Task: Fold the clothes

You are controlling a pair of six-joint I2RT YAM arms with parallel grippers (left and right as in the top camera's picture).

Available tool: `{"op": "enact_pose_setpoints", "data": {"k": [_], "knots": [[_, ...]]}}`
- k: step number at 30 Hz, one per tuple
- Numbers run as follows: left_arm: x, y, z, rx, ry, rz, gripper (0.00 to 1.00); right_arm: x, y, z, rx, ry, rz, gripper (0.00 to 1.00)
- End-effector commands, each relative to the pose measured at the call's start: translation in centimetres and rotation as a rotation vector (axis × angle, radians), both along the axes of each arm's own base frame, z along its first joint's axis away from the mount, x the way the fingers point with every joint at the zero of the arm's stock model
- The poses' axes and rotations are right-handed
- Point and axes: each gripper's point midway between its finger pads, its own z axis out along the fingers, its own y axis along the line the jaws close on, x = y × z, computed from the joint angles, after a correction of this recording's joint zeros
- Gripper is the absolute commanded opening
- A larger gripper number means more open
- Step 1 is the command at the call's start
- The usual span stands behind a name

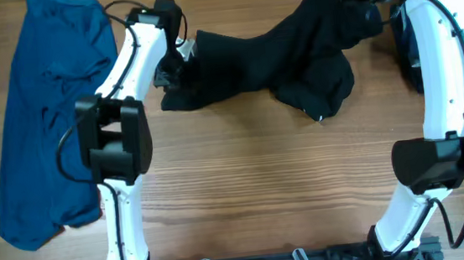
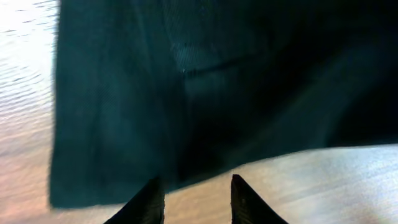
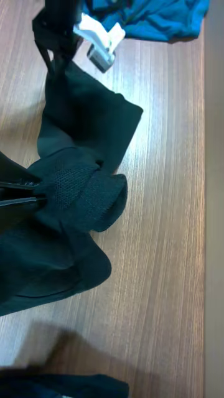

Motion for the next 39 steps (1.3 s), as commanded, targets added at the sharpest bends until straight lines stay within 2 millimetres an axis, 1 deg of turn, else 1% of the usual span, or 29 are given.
{"op": "enact_pose_setpoints", "data": {"k": [1, 6, 9, 10, 11, 12, 14, 16, 18, 20, 21, 22, 24, 25, 26, 27, 28, 30, 31, 32, 34, 36, 37, 38, 39], "knots": [[0.3, -0.8, -1.0, -0.039, 0.003, -0.001, 0.35, -0.2, -0.4, 1.8, -0.016, -0.049, -0.001, 0.04], [0.6, -0.9, -2.3, -0.044, -0.018, 0.002, 0.35, -0.2, -0.4, 1.8, -0.016, -0.049, -0.001, 0.04], [0.6, -1.2, -3.0, -0.050, -0.026, -0.002, 0.32, -0.2, -0.4, 1.8, -0.016, -0.049, -0.001, 0.04], [0.5, -1.4, -3.2, -0.058, -0.023, -0.004, 0.28, -0.2, -0.4, 1.8, -0.016, -0.049, -0.001, 0.04], [0.4, -1.5, -3.2, -0.061, -0.021, -0.006, 0.14, -0.2, -0.4, 1.8, -0.016, -0.049, -0.001, 0.04], [0.4, -1.5, -3.2, -0.060, -0.022, -0.007, 0.04, -0.2, -0.4, 1.8, -0.016, -0.049, -0.001, 0.04], [0.8, -1.6, -2.7, -0.064, -0.039, -0.007, 0.04, -0.2, -0.4, 1.8, -0.016, -0.049, -0.001, 0.04], [1.6, -1.5, -0.9, -0.074, -0.078, -0.001, 0.04, -0.3, -0.4, 2.0, -0.016, -0.053, -0.001, 0.04], [2.6, -1.3, 1.9, -0.087, -0.135, 0.006, 0.04, -0.6, -0.4, 2.6, -0.015, -0.065, -0.002, 0.04], [3.8, -0.9, 6.3, -0.103, -0.229, 0.016, 0.04, -1.2, -0.4, 3.7, -0.012, -0.087, -0.004, 0.04], [4.3, -0.5, 9.0, -0.105, -0.293, 0.021, 0.04, -1.7, -0.5, 4.6, -0.011, -0.106, -0.005, 0.04], [4.7, -0.2, 12.4, -0.110, -0.372, 0.027, 0.04, -2.5, -0.5, 5.7, -0.010, -0.125, -0.005, 0.04], [4.7, 0.6, 18.8, -0.119, -0.523, 0.042, 0.04, -3.9, -0.6, 7.4, -0.004, -0.154, -0.012, 0.04], [4.2, 1.1, 22.9, -0.123, -0.627, 0.051, 0.04, -4.9, -0.7, 8.4, 0.003, -0.167, -0.026, 0.04], [3.8, 1.5, 25.3, -0.119, -0.690, 0.056, 0.04, -5.5, -0.8, 8.9, 0.002, -0.174, -0.030, 0.04], [2.9, 2.2, 28.3, -0.111, -0.768, 0.066, 0.04, -6.4, -0.9, 9.6, 0.002, -0.179, -0.034, 0.04], [1.9, 2.8, 30.8, -0.105, -0.833, 0.076, 0.04, -7.2, -1.2, 9.9, 0.002, -0.176, -0.059, 0.04], [0.4, 3.8, 34.0, -0.091, -0.911, 0.111, 0.04, -8.5, -1.5, 10.6, -0.002, -0.174, -0.078, 0.04], [-0.7, 4.6, 35.9, -0.075, -0.960, 0.142, 0.04, -9.5, -1.6, 11.0, -0.003, -0.175, -0.084, 0.04], [-1.5, 5.1, 37.2, -0.067, -0.996, 0.152, 0.04, -10.3, -1.7, 11.4, 0.000, -0.177, -0.093, 0.04], [-3.9, 6.1, 40.2, -0.063, -1.074, 0.177, 0.04, -12.1, -1.8, 12.4, 0.005, -0.190, -0.097, 0.04], [-5.9, 6.9, 42.1, -0.061, -1.122, 0.205, 0.04, -14.2, -2.1, 13.6, 0.007, -0.211, -0.119, 0.04], [-7.4, 7.3, 43.1, -0.066, -1.145, 0.210, 0.04, -15.5, -2.7, 14.3, -0.001, -0.224, -0.155, 0.04], [-8.3, 7.5, 43.7, -0.070, -1.160, 0.212, 0.04, -16.6, -3.2, 14.8, -0.009, -0.233, -0.182, 0.04], [-9.5, 7.9, 44.4, -0.067, -1.175, 0.227, 0.04, -18.1, -3.8, 15.4, -0.021, -0.251, -0.210, 0.04]]}}
